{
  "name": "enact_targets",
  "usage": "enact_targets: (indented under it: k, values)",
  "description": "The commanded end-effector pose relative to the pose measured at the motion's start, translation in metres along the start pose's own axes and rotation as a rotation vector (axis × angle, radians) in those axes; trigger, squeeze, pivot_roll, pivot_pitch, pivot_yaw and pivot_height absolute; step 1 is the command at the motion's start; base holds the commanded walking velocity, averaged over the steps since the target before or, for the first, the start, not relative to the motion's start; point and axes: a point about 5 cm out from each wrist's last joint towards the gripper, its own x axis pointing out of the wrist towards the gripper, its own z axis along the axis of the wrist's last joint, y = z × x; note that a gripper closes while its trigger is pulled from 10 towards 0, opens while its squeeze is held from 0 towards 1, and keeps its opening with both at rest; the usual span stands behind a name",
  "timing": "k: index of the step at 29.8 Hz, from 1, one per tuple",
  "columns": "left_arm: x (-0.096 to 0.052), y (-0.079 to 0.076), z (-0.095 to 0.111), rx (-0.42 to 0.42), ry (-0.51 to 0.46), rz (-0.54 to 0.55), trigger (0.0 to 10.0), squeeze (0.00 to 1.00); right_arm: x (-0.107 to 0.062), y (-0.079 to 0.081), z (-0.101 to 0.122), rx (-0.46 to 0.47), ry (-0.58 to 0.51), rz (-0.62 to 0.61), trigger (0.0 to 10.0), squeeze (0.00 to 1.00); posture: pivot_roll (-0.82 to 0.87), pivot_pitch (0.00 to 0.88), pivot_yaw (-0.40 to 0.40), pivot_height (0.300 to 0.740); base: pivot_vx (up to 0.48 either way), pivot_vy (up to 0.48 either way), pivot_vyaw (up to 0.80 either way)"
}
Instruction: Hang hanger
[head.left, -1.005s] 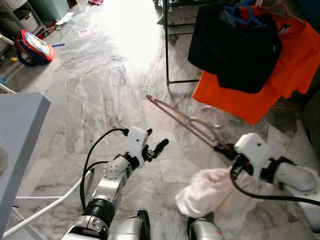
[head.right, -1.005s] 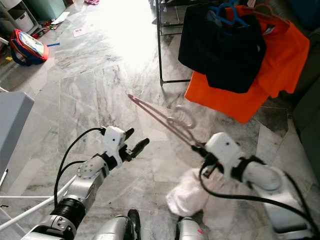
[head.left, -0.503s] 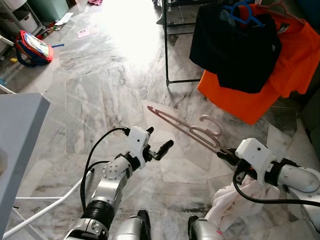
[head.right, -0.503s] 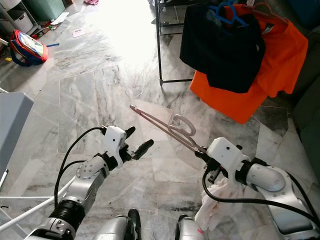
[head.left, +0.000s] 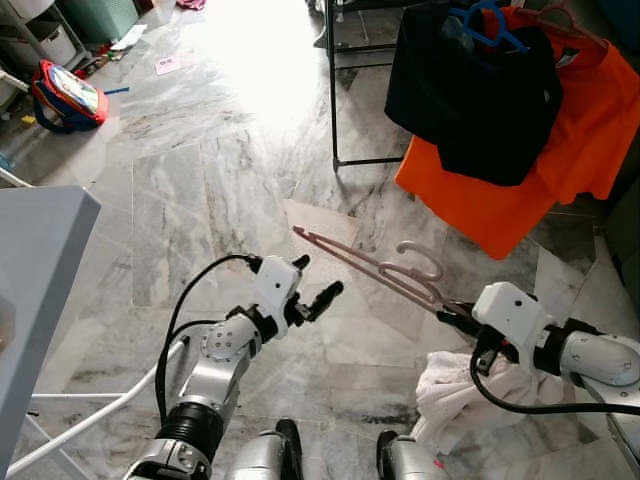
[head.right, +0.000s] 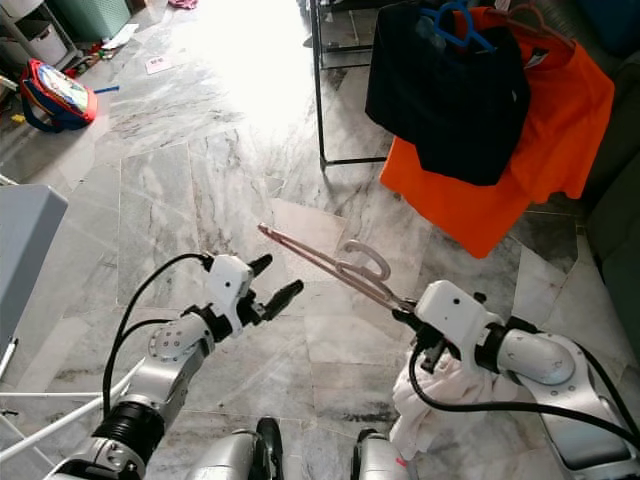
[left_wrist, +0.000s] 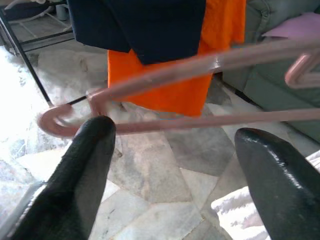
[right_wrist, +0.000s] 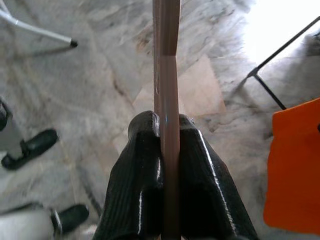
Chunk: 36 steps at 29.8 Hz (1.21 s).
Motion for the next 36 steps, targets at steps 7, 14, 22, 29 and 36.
enact_targets:
  k: [7,14,22,29,36]
  values:
    - [-0.005,0.002,0.006,0.104,-0.021,-0.057,10.0,1.00,0.000,-0.004,-0.005,-0.079,0.049,0.046,10.0,0.00,-0.13,0.261,0.104,0.740,0.000,0.000,0.00]
    - [-0.008,0.003,0.004,0.130,-0.011,-0.068,10.0,1.00,0.005,-0.002,-0.005,-0.078,0.039,0.054,10.0,0.00,-0.11,0.259,0.109,0.740,0.000,0.000,0.00]
    - [-0.008,0.001,0.005,0.167,-0.018,-0.075,10.0,1.00,0.006,-0.006,-0.005,-0.092,0.041,0.072,10.0,0.00,-0.10,0.254,0.093,0.740,0.000,0.000,0.00]
    - [-0.009,0.004,0.012,0.230,-0.037,-0.095,10.0,1.00,0.003,-0.008,-0.008,-0.114,0.067,0.102,10.0,0.00,-0.11,0.259,0.080,0.740,0.000,0.000,0.00]
    - [-0.015,0.002,0.009,0.316,-0.020,-0.176,10.0,0.00,0.001,-0.009,-0.013,-0.142,0.102,0.151,10.0,0.00,-0.11,0.264,0.090,0.740,0.000,0.000,0.00]
